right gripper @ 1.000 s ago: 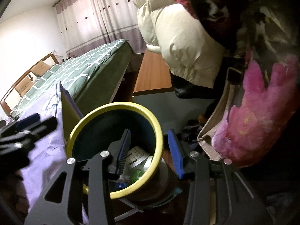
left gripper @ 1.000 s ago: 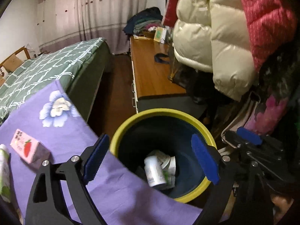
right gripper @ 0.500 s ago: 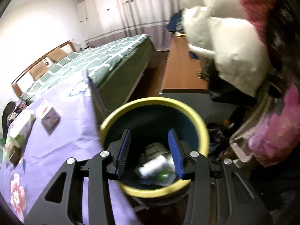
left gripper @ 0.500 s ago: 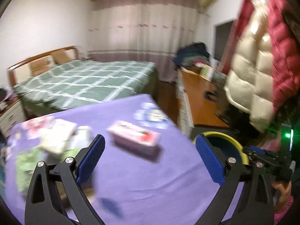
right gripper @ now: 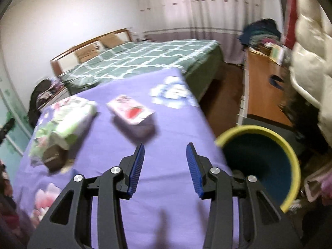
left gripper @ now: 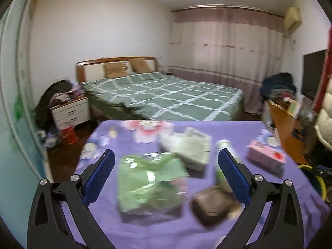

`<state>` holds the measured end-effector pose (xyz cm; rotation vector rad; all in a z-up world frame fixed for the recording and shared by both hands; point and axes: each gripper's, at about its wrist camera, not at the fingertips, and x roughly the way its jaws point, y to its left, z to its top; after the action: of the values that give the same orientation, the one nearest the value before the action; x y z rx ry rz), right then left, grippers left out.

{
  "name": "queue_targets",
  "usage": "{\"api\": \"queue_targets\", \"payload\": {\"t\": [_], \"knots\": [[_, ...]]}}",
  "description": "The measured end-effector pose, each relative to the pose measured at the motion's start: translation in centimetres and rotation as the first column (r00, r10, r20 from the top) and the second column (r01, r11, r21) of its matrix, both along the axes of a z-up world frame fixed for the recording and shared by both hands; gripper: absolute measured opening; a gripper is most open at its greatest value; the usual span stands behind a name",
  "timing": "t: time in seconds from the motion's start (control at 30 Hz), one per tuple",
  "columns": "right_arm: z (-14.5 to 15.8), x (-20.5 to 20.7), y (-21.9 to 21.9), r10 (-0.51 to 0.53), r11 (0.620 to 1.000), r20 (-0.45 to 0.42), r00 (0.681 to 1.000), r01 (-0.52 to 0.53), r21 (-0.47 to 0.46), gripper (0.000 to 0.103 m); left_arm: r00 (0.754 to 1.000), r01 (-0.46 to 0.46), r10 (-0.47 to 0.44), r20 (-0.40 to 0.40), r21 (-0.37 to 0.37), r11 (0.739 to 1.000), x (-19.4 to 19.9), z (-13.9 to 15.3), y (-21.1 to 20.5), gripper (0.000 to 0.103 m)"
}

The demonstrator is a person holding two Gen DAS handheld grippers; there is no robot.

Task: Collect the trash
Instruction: 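Move both tools back over the table, then grasp the green plastic bag with the right gripper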

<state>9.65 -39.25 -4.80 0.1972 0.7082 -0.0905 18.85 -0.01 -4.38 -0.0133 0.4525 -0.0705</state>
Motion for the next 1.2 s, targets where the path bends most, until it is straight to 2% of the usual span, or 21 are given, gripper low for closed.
{"api": "queue_targets", "payload": {"t": [0.23,0.4,0.63,0.87,0.93,1.1,1.2], "knots": [[1.0,3.4,8.7,0.161,0.987,0.024,0.987,-0.161,0.017,0.040,0.993,-0.119,0.119,-0.021,-0.003,0.993,1.1,-3.0,4.9,0.098],[1.6,4.8,15.1,0.292,0.956,0.038,0.956,-0.292,0.007,0.040,0.983,-0.183,0.183,0.007,-0.039,0.982,0.7,-3.0,7.2,0.098],[1.6,6.4,22.2,0.430,0.903,0.010,0.903,-0.430,0.002,0.040,0.937,-0.343,0.345,0.049,-0.050,0.938,0.1,-2.7,9.8,0.098],[0.5,9.3,27.4,0.506,0.862,-0.058,0.861,-0.506,0.014,0.041,0.901,-0.430,0.428,0.070,0.009,0.903,-0.1,-3.0,10.1,0.098],[-0.1,10.3,28.4,0.512,0.859,-0.076,0.856,-0.512,0.018,0.054,0.893,-0.446,0.444,0.070,0.014,0.895,-0.1,-3.1,10.2,0.098],[-1.6,12.0,30.0,0.504,0.862,-0.129,0.854,-0.506,0.024,0.068,0.882,-0.469,0.470,0.046,-0.016,0.883,-0.1,-3.1,11.0,0.098],[-2.9,13.1,30.7,0.502,0.863,-0.175,0.847,-0.504,0.036,0.068,0.876,-0.480,0.480,0.042,-0.028,0.877,-0.3,-3.1,11.2,0.098]]}}
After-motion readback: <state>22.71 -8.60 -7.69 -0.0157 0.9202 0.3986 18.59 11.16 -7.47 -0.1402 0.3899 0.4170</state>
